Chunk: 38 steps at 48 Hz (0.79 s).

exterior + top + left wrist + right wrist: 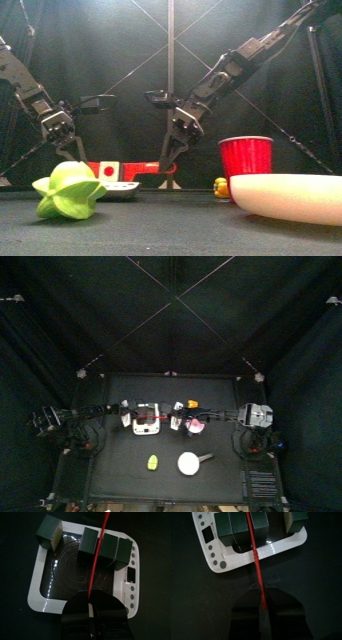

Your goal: Cut sushi roll

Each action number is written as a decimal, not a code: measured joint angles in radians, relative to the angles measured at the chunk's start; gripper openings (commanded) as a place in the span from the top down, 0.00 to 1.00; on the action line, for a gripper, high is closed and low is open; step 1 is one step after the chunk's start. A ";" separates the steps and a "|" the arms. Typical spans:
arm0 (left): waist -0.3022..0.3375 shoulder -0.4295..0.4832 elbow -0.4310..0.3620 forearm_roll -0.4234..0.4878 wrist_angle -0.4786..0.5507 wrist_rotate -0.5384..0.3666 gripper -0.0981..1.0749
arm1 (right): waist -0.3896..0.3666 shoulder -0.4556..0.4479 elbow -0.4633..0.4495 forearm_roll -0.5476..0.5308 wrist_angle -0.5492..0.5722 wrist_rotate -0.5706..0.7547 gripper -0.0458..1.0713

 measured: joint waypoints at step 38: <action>0.051 0.005 -0.040 0.003 0.011 0.000 0.72 | -0.032 0.012 -0.018 0.002 0.003 0.000 0.65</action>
